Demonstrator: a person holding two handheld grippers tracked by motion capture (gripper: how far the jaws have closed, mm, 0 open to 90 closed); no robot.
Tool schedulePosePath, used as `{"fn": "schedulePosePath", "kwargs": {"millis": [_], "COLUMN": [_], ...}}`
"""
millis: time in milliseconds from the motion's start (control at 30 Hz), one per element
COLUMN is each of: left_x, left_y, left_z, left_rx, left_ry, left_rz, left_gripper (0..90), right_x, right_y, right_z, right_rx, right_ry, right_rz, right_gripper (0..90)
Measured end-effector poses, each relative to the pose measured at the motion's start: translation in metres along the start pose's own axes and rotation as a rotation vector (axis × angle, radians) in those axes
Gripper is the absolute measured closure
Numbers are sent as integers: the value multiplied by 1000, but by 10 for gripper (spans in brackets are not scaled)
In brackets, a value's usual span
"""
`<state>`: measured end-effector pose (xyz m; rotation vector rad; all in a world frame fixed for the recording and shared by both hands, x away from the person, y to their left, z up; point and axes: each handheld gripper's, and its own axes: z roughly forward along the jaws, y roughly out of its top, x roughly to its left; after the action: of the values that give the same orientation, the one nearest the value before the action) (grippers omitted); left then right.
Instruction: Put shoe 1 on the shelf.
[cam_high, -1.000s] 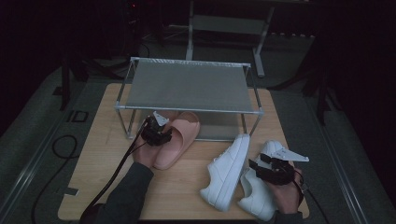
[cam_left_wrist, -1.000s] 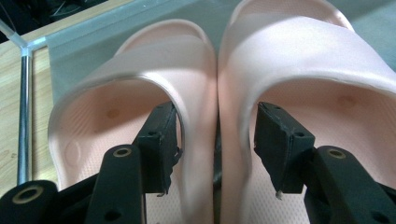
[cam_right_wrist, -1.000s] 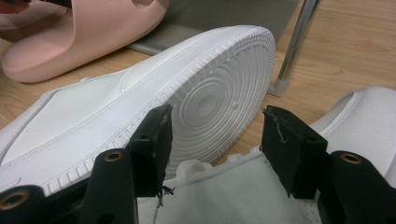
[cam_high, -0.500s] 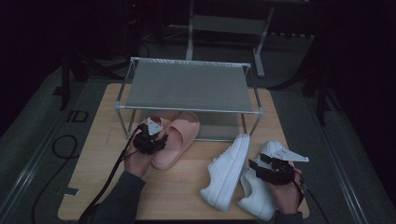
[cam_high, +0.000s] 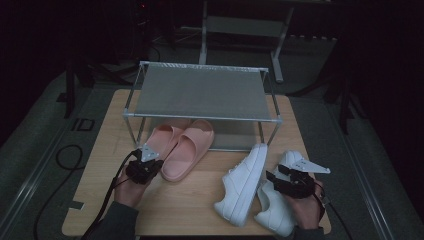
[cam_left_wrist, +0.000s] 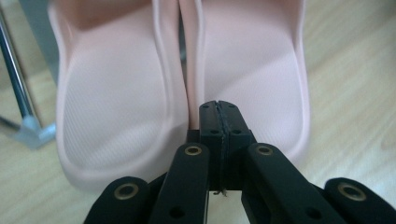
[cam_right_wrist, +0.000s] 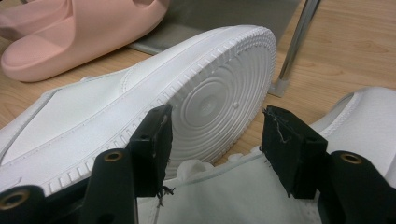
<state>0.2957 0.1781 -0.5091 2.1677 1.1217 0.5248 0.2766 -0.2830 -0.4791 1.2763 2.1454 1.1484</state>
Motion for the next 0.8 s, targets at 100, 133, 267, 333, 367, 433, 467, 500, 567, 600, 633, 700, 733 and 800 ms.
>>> {"fn": "schedulePosePath", "kwargs": {"millis": [100,133,267,333,367,433,467,500,567,600,633,700,733,800], "left_x": [-3,-4,-9,-11,-11,-12,-13,-13,-13,-14,-14,-16,-18,-21], "left_y": [-7,-9,-16,-20,-21,-22,-22,-22,-22,-22,-22,-22,-23,-24], "left_z": [-1,-1,3,7,9,11,12,12,12,12,11,11,10,11], "left_rx": [15,25,62,72,81,89,92,93,94,94,94,100,103,111], "left_ry": [-11,-16,-29,-25,-26,-27,-31,-31,-31,-32,-34,-38,-44,-52], "left_rz": [-1,5,21,20,21,25,26,29,28,25,28,37,44,54], "left_gripper": [897,897,896,896,895,895,896,895,896,895,896,896,896,895], "right_x": [0,0,0,0,0,0,0,0,0,0,0,0,0,0], "right_y": [0,0,0,0,0,0,0,0,0,0,0,0,0,0], "right_z": [0,0,0,0,0,0,0,0,0,0,0,0,0,0], "right_rx": [0,0,0,0,0,-1,0,-1,0,0,0,0,0,0], "right_ry": [0,0,1,1,2,2,3,2,3,3,3,3,3,3], "right_rz": [1,1,0,0,0,-1,-1,-1,-1,-1,-1,-1,-1,0], "right_gripper": [424,425,424,424,424,424,424,424,423,424,424,424,423,423]}}
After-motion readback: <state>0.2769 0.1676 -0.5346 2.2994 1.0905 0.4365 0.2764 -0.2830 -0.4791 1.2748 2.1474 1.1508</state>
